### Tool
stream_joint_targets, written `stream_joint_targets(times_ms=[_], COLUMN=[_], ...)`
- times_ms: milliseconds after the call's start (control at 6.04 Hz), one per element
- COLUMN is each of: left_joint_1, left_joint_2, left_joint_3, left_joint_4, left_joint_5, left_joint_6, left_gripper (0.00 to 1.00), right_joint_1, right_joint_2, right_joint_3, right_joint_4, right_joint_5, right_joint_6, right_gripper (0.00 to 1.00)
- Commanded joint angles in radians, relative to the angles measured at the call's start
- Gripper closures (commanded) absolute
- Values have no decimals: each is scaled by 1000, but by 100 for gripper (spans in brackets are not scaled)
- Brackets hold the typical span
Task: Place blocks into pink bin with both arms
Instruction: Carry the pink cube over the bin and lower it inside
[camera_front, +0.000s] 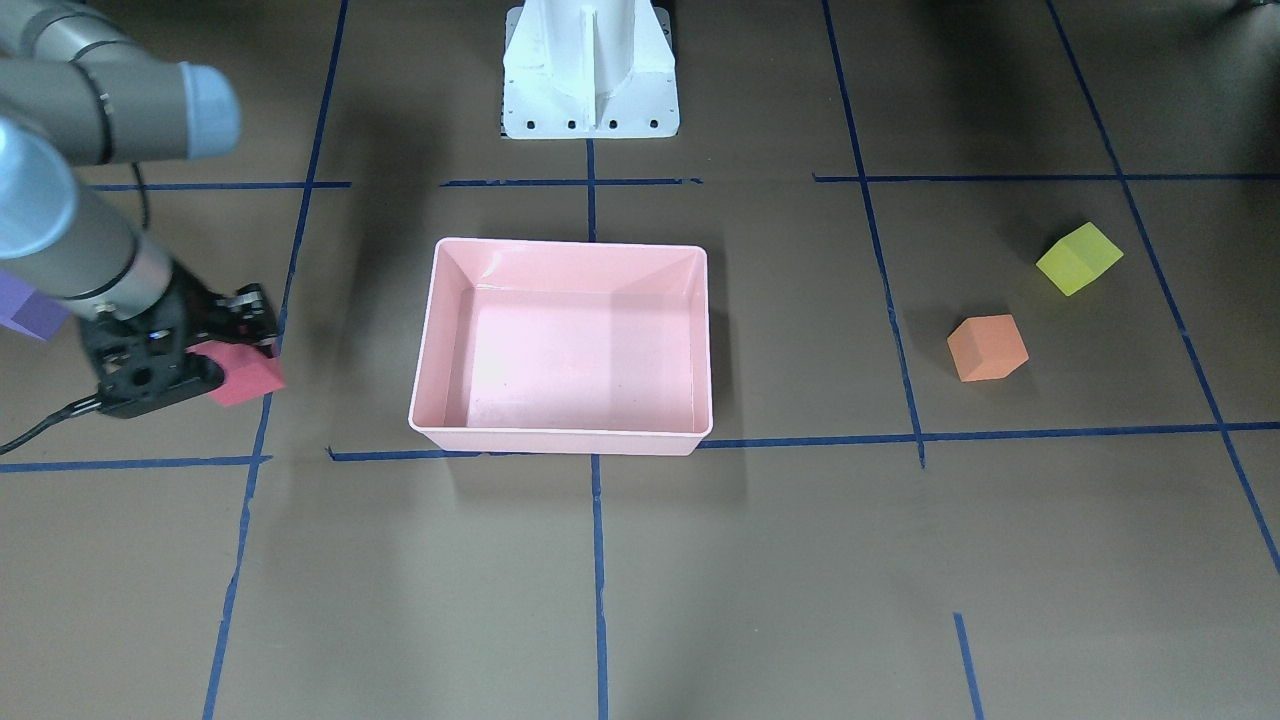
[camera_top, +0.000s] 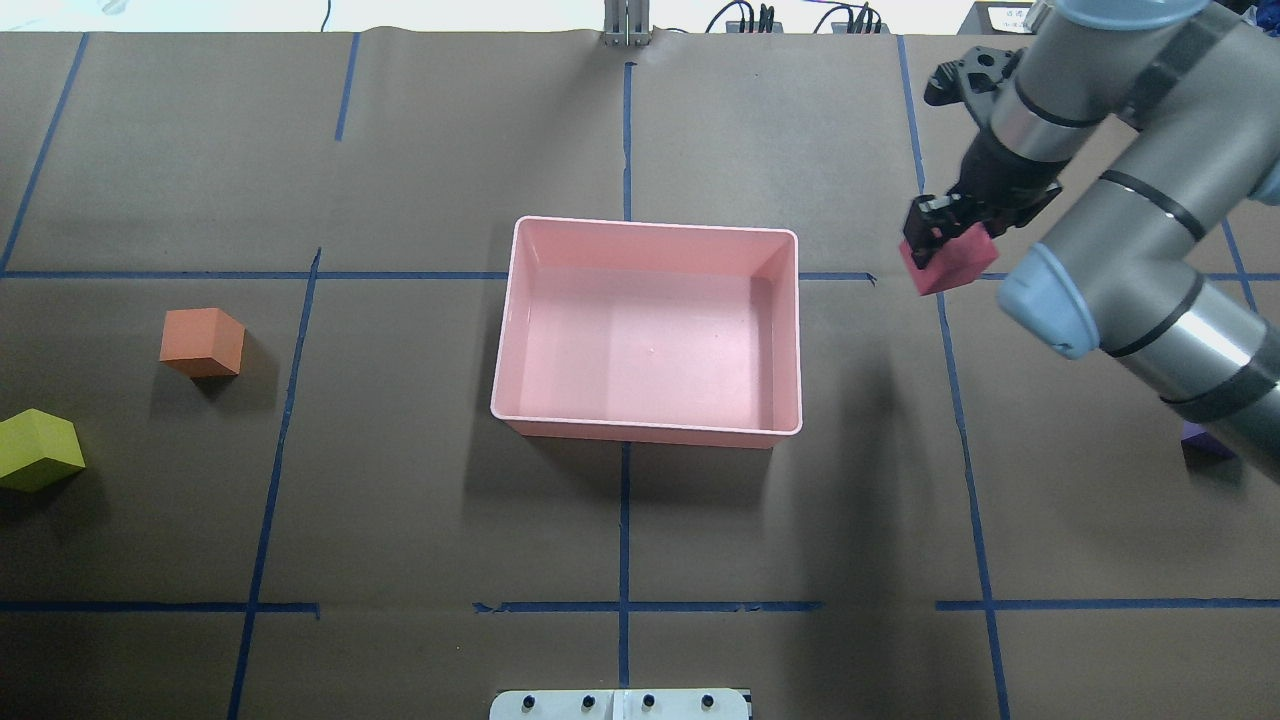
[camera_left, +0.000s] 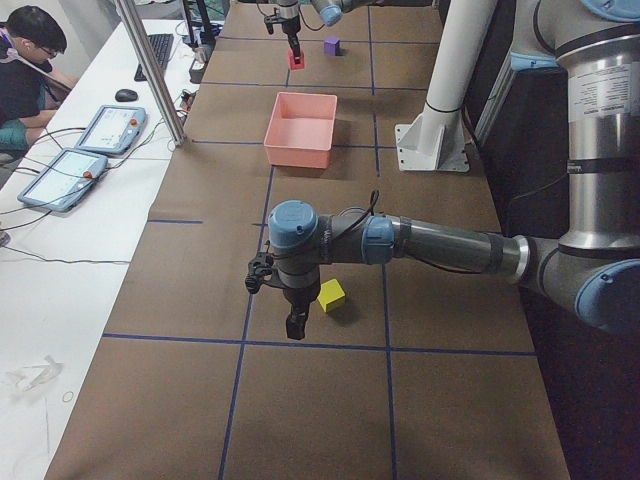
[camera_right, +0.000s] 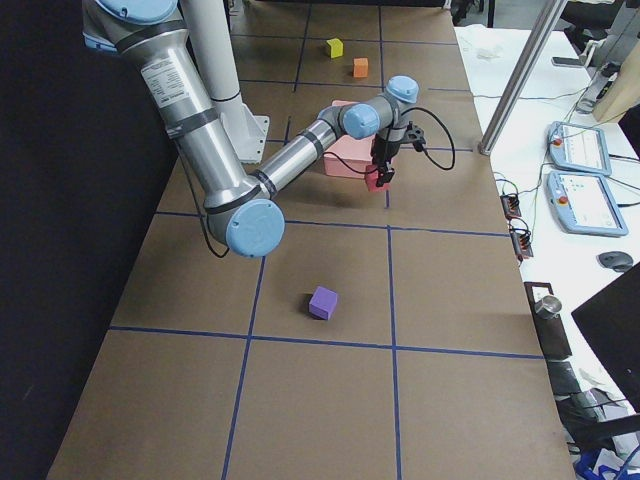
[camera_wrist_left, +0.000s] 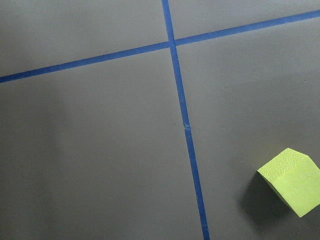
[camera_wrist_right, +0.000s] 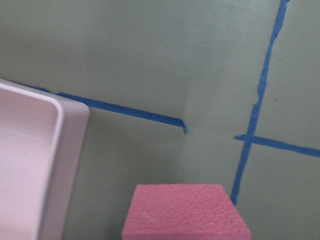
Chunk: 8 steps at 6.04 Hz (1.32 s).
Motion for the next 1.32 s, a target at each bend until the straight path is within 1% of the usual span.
stream_joint_targets(times_ms=[0,166,331,497,662,828,994,1159], left_joint_1=[22,36,41,44,53,111,145,271], left_joint_2=[-1,-1,-19,-50,-57,-95,-120,-136], left_joint_3=[-20,-19,-19,-16,-1,41,56,58], left_joint_4=[2,2,-3,-56,-163,-254,-267,-328], left_joint_5=[-2,0,0,0,1,-2,-10,-5], left_joint_6=[0,0,-4,-6,-8,-14,-134,-235], left_gripper=[0,0,0,0,0,0,0,0], right_joint_1=[-125,-175,-180,-180,-180,-165,-127,-71], right_joint_2=[131,163,165,176,186,185,174,144], right_joint_3=[2,-1,2,1,1,2,2,4], right_joint_4=[-9,-6,-6,-6,-6,-7,-9,-9], right_joint_5=[-50,-105,-112,-114,-112,-109,-92,-54], right_joint_6=[482,645,663,665,665,641,546,435], right_gripper=[65,57,1,0,0,0,0,0])
